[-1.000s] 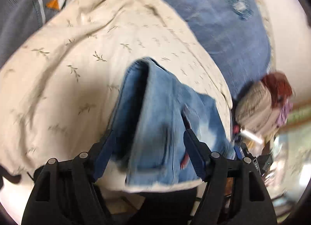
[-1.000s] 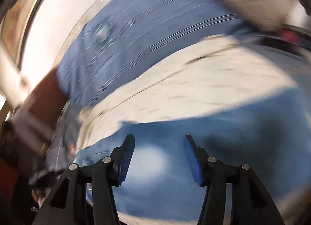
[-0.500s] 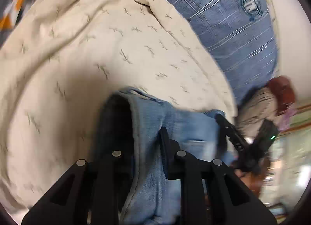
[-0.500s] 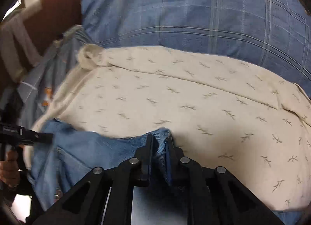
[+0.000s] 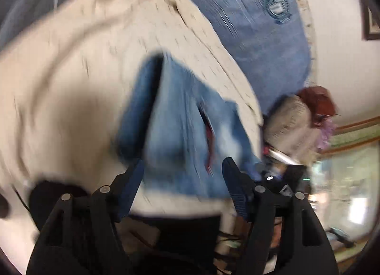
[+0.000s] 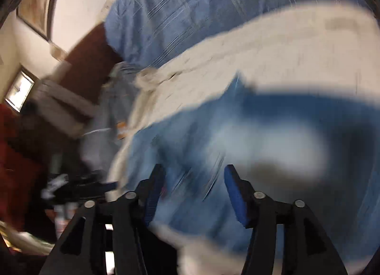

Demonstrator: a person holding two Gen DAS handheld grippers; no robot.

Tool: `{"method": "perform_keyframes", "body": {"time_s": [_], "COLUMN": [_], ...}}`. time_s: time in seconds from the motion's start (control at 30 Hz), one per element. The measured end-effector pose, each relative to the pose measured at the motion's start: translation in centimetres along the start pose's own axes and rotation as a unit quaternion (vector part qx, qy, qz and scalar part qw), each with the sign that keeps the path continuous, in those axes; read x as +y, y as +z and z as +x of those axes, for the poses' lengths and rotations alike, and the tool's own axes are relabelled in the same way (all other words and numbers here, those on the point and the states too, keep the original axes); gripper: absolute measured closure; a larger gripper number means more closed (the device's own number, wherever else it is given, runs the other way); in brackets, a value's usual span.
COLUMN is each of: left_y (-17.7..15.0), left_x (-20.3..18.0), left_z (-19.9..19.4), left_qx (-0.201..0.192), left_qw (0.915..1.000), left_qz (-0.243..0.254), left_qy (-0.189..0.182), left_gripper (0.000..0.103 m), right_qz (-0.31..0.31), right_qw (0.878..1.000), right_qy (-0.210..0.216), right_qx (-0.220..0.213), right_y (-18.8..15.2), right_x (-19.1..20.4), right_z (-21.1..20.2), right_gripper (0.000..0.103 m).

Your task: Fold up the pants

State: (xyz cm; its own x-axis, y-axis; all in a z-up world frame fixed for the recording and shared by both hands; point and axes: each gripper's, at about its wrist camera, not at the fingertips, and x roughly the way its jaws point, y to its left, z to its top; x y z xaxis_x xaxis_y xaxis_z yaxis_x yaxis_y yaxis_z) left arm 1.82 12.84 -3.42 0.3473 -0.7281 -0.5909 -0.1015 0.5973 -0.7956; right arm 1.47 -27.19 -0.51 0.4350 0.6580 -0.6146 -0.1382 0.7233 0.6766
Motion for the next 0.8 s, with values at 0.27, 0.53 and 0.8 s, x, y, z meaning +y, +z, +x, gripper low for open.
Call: {"method": "perform_keyframes", "body": {"time_s": [0.27,0.53,0.8], "left_y": [-2.8,1.2,0.8], "left_x": [1.8,-1.0,-0.2], "left_z": [4.8,5.0,3.7], "left_qx": [0.062,0.031,0.005], "left_qw": [0.995,0.9974,0.9942], "left_qz": [-0.077,-0.04,0.02], "left_qy": [-0.011,0.052,0.105], "left_gripper": [0.024,0.081,0.079], "right_qz": [0.141,0.206,0.137], "right_qw": [0.986,0.972,0.987], "right_qy": [0.072,0.114,0.07], "right_qx": [0.056,-0.003,0.032], "right_y": [-5.6,-4.2,-5.5], "right_x": [-2.6,-4.1,-2.2], "right_z": [3.8,5.3,6.7], "right_gripper": [0.035,0.092,0.091]}}
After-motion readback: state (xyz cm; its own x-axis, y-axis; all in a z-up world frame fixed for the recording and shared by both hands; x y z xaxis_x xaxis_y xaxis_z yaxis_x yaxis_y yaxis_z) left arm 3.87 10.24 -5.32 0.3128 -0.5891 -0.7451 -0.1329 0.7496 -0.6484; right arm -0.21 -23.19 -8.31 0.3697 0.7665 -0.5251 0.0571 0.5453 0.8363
